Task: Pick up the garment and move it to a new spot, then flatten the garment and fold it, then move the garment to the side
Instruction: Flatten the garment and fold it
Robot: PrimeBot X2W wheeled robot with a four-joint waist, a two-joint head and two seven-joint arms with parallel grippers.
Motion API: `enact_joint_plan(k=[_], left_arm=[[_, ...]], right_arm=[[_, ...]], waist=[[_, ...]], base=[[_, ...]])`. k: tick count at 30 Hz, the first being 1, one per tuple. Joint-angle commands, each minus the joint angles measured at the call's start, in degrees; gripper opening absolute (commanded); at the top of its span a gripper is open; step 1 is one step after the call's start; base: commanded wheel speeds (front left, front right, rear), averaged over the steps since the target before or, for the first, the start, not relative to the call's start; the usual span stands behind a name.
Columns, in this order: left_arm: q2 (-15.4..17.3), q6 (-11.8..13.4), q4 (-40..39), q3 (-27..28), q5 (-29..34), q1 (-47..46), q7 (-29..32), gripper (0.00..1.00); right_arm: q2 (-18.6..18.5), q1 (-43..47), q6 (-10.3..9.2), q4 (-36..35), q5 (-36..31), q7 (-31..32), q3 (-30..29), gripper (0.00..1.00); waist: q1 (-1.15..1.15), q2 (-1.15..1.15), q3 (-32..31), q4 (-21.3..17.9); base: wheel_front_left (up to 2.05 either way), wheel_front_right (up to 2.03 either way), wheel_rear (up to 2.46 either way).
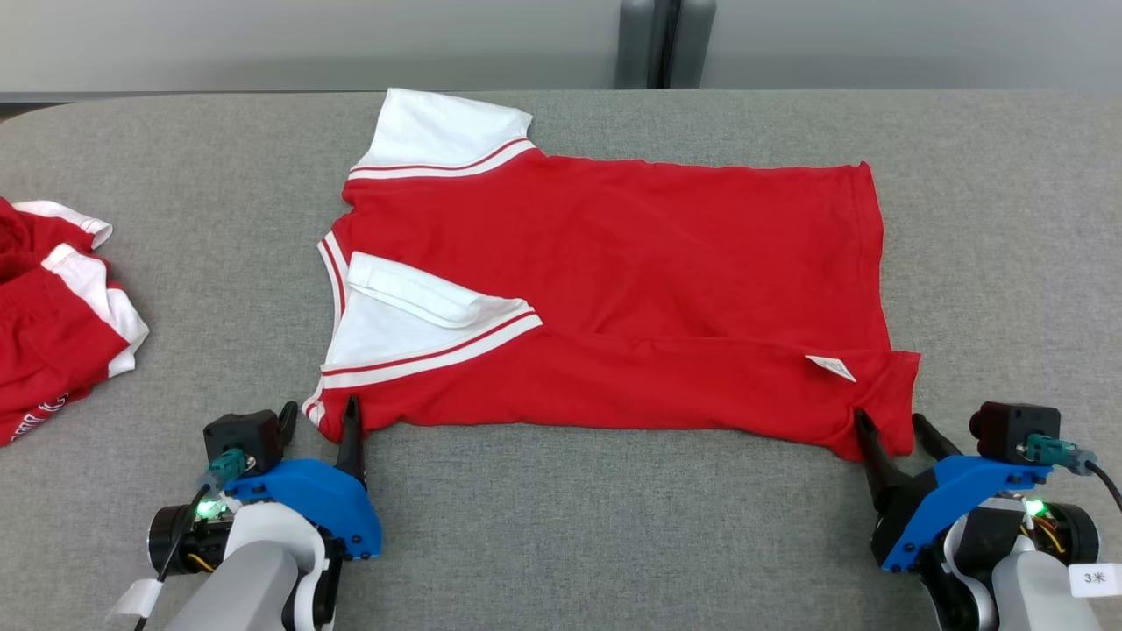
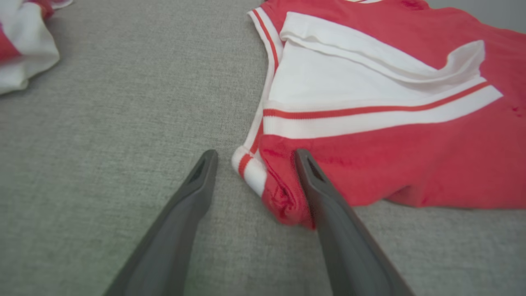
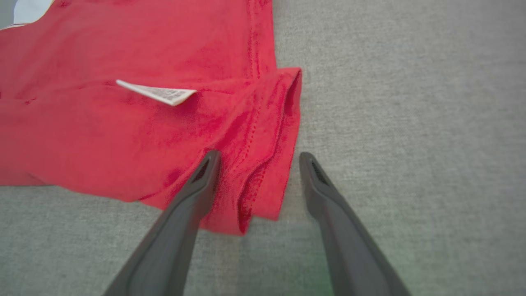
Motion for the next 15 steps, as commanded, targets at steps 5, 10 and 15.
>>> enact_joint_plan(k=[5,10,15], left_arm=[[-1.14,-1.44,2.85,-0.41,-1.22,-1.17,2.20,0.88],[-1.84,-3.08,4.11,-0.64,-1.98,-1.18,2.16,0.00],[-0.66,-3.00,3.26,0.19,-2.08,0.09,-0.52,0.00]], right_arm=[[0.33,-1.08,0.09,4.31,2.64,1.92,3.01,1.00],[0.56,-1.34,0.12,4.77,3.84,0.72,5.11,0.00],[0.01,-1.44,0.03,1.90,2.57,-0.96,3.24,0.00]], waist=[[0.00,0.00,0.68,0.22],[0.00,0.00,0.43,-0.12],[0.00,0.00,-0.91,-0.28]], base=[[0.00,0.00,0.00],[0.00,0.00,0.00],[0.00,0.00,0.00]])
